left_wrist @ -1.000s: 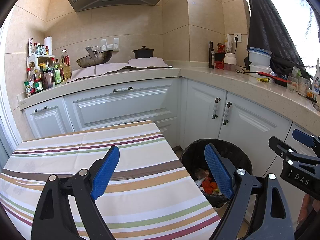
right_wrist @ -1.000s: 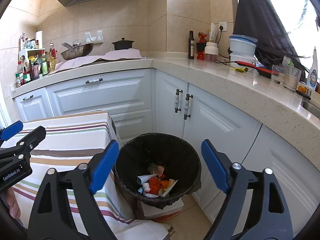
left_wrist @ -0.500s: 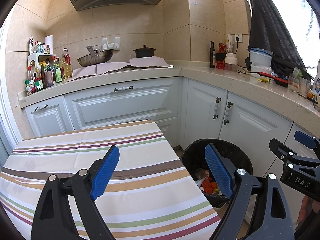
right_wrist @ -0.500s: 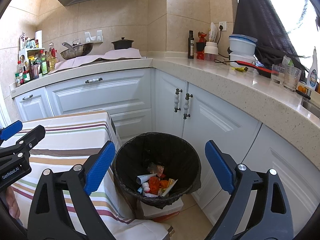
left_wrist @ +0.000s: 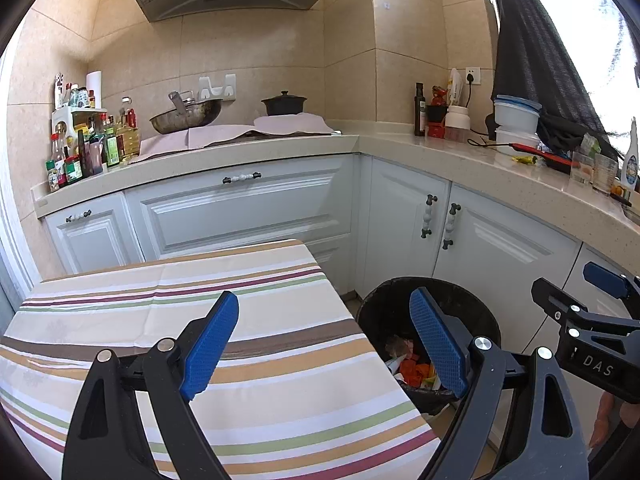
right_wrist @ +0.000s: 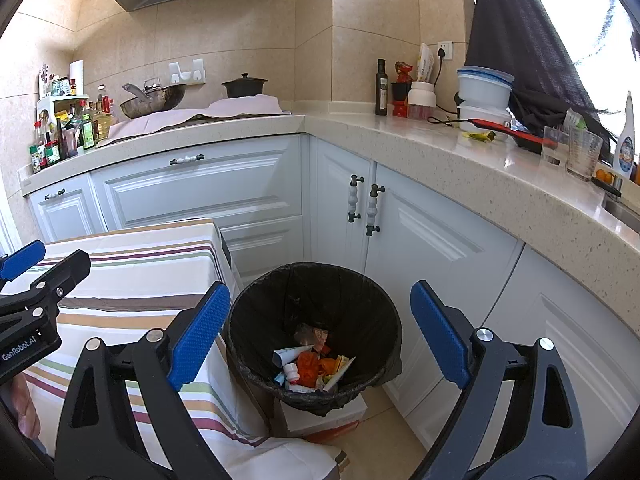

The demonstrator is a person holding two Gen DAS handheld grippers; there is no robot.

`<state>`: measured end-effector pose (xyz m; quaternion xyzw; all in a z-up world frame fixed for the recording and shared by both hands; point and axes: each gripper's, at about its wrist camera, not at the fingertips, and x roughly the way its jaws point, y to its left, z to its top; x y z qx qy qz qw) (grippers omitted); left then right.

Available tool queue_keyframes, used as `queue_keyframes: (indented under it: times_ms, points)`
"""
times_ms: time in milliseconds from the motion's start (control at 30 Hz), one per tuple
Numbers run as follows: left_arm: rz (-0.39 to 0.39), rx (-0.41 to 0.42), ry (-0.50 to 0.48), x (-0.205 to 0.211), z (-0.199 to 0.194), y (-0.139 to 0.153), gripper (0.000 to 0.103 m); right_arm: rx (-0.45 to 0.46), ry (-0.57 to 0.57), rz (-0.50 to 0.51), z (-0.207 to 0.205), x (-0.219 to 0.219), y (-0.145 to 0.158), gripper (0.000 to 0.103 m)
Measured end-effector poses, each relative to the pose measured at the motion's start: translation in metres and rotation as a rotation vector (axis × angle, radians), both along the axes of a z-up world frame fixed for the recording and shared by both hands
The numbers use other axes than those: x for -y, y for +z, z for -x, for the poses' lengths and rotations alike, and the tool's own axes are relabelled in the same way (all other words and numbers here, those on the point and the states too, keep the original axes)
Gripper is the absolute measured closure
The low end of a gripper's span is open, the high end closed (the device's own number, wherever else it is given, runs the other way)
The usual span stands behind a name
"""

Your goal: Collect trash

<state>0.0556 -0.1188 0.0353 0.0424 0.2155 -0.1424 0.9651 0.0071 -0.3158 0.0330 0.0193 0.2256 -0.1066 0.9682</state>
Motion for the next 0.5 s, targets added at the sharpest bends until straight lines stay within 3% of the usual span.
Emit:
queue_keyframes:
  times_ms: [500]
  points:
    - [0.002,0.008,0.005,0.0064,0.0014,0.0005,0.015,-0.009,0.000,-0.004,-0.0001,0.0038,-0.0080,0.013]
